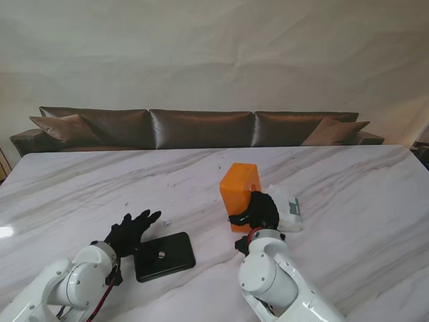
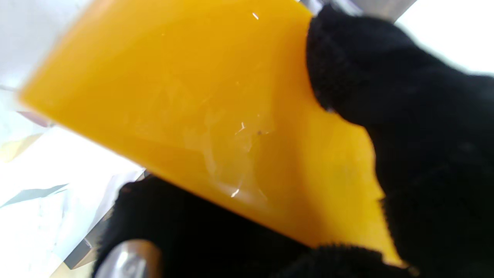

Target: Refill a tissue box and feed the first sheet

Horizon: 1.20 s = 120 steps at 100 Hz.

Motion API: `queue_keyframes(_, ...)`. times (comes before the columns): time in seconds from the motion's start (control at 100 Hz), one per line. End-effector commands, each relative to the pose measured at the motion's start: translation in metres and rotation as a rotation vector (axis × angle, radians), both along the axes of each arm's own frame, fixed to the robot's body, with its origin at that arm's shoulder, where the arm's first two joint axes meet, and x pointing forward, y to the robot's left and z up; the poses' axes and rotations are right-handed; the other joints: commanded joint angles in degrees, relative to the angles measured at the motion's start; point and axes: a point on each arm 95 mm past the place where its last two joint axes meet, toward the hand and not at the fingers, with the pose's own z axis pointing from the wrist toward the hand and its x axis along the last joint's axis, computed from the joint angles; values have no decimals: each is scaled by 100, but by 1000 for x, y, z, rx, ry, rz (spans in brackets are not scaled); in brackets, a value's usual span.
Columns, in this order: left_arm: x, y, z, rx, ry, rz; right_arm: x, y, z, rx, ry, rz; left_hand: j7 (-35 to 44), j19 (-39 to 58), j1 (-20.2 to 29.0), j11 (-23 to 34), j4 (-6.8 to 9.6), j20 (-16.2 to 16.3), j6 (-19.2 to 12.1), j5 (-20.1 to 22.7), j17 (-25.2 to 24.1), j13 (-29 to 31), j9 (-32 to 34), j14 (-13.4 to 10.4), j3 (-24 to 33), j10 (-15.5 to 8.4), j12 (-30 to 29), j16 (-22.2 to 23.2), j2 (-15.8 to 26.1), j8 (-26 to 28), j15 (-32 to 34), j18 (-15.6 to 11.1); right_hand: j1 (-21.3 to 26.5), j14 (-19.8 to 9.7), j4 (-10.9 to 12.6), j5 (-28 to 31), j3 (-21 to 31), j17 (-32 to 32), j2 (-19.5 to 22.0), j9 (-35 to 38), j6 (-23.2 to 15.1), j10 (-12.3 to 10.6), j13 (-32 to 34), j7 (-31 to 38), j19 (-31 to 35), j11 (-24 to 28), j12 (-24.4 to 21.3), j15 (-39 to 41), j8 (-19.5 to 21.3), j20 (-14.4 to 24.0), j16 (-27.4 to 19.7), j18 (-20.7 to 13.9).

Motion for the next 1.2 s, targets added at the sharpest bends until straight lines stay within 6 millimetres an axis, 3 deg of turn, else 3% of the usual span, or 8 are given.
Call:
queue_keyframes(0.0,8,-11,21,-15,-35,-31,3,6,10,10,-13,19,23,-4799,15,-201,-41,70,-13,83,-5,-164,-24,-81,-64,-80,-68,-103,61,95,-38,385,561,224,430,38,1212,165,576,617,386,686,355,46,1204,366,94,2283,93,-44,264,-1178)
queue_keyframes(0.21,18,-27,49,-57,-119,-106,8,7,18,60,-18,23,65,-4809,70,-201,-30,37,75,91,-6,-123,-26,-123,-131,-51,-68,210,76,266,42,275,553,231,396,28,1212,158,598,614,373,676,353,38,1204,336,106,2253,99,-81,251,-1168)
queue_keyframes(0.26,21,-33,52,-71,-145,-123,9,9,20,89,-17,25,83,-4772,100,-200,-23,51,87,78,9,-116,-7,-177,-133,-252,-67,379,82,395,68,171,542,250,335,18,1212,145,618,611,359,665,354,25,1204,293,118,2206,101,-158,230,-1134)
queue_keyframes(0.56,35,-75,49,-130,-265,-240,13,19,27,257,0,57,105,-4221,1451,-196,241,363,77,81,-8,-19,2,-517,-1207,-340,-64,985,142,842,176,-426,476,328,133,-24,1212,108,737,613,275,646,353,-40,1204,132,180,2086,129,-396,160,-1017)
queue_keyframes(0.59,37,-78,48,-140,-270,-247,12,20,28,269,0,59,112,-4195,1514,-195,258,381,85,82,-2,-17,-6,-518,-1215,-217,-60,1011,133,859,189,-448,475,330,127,-23,1212,108,733,612,274,645,353,-42,1204,124,184,2085,131,-408,158,-1012)
queue_keyframes(0.7,40,-90,43,-185,-297,-264,11,22,29,298,0,65,185,-3786,1764,-120,358,651,185,73,23,76,25,-511,-1313,-152,227,1345,104,1249,444,-579,480,332,126,-27,1212,105,749,614,260,644,353,-50,1204,111,193,2081,135,-430,152,-1002)
queue_keyframes(0.88,45,-107,35,-249,-342,-259,7,26,26,333,3,75,551,-2695,1965,292,417,1299,431,35,202,380,291,-573,-1225,-160,774,1817,15,2411,1517,-937,471,335,121,-26,1212,106,746,616,260,643,353,-53,1204,104,204,2076,139,-443,146,-997)
queue_keyframes(1.19,44,-127,30,-308,-344,-308,8,34,20,369,9,78,1447,-2328,2009,1211,446,1611,441,149,256,690,623,-685,-1277,-213,1165,2357,34,1944,2275,-1088,473,341,120,-25,1212,102,751,616,260,643,353,-55,1204,97,212,2062,142,-462,135,-988)
